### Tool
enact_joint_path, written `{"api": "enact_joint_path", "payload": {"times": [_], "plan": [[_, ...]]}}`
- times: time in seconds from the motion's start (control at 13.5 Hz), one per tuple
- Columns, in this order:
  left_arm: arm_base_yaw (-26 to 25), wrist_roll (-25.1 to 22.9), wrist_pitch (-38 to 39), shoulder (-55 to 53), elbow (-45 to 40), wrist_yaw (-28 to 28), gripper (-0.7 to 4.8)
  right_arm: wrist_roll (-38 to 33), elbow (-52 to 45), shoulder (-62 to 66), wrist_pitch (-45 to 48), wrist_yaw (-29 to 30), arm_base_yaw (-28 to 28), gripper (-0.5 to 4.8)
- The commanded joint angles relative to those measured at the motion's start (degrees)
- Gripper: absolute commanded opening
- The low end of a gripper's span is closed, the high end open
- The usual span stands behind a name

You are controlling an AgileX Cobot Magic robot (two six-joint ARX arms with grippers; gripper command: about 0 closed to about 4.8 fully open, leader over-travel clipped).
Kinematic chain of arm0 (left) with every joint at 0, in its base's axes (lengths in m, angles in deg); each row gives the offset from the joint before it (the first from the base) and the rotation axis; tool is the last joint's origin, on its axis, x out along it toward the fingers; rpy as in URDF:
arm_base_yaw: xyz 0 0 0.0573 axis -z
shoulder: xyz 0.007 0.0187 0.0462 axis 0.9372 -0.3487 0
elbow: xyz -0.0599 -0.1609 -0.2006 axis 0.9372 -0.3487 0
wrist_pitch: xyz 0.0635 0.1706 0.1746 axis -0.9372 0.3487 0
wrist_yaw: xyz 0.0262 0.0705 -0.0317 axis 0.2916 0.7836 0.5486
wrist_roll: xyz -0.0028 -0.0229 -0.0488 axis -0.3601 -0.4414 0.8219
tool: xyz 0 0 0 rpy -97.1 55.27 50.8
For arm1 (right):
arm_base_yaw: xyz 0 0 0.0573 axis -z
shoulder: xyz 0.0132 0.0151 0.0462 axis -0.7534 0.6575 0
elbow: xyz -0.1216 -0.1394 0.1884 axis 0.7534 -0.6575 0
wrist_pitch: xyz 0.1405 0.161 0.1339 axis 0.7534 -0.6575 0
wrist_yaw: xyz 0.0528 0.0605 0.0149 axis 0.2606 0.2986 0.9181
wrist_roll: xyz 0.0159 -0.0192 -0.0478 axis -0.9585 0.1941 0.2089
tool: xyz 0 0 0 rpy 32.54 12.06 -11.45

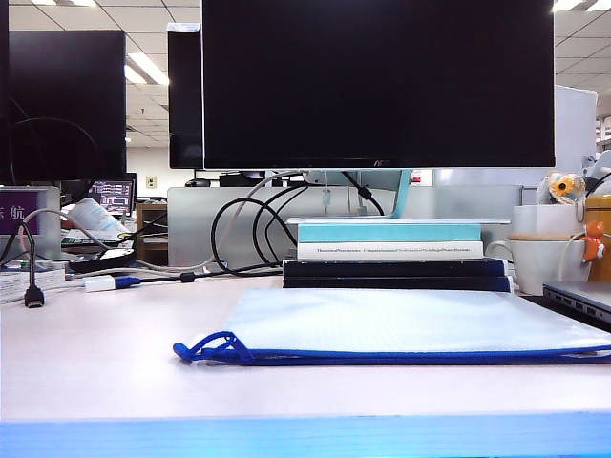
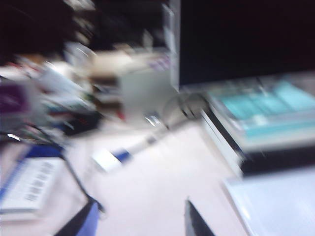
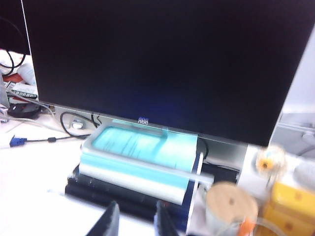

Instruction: Pick up the transparent plastic file bag with a blue zipper and open its zipper.

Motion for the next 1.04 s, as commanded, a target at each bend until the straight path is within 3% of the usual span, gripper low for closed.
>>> {"api": "enact_joint_path", "payload": {"times": [0.07,0.22,0.3,0.44,0.52,0.67,0.74,0.81,0.89,1.04], "plan": [[0.0,0.6,-1.2,7.4,-2.5,2.8,2.36,-2.3,-9.7,-10.5,2.8,-1.5,0.0,1.02],[0.0,2.3,1.4,12.0,-4.6,4.1,2.36,-5.5,-15.6,-19.7,2.7,-1.4,0.0,1.03],[0.0,6.6,1.7,18.8,-10.1,4.5,2.36,-7.1,-21.5,-31.1,2.2,-3.8,0.0,1.03],[0.0,6.8,1.4,23.7,-13.9,5.5,2.18,-11.9,-23.1,-30.1,2.5,-5.5,0.0,1.04],[0.0,6.4,1.0,23.4,-15.5,5.9,1.52,-13.1,-25.3,-29.9,3.2,-5.8,0.0,1.04],[0.0,5.3,0.7,23.4,-18.5,5.7,1.1,-16.4,-30.4,-30.8,5.5,-6.6,0.0,1.0],[0.0,5.4,0.6,23.4,-19.2,5.7,1.1,-19.4,-32.3,-30.8,6.9,-7.6,0.0,0.7],[0.0,5.4,0.9,23.4,-20.4,5.7,0.57,-27.9,-36.5,-30.8,10.9,-9.8,0.0,0.23],[0.0,5.4,0.9,23.4,-21.0,5.7,-0.13,-31.9,-39.1,-30.8,13.7,-10.1,0.0,0.0],[0.0,2.9,1.3,23.4,-22.9,5.5,-0.05,-31.1,-47.0,-30.8,18.2,-10.3,0.0,-0.01]]}}
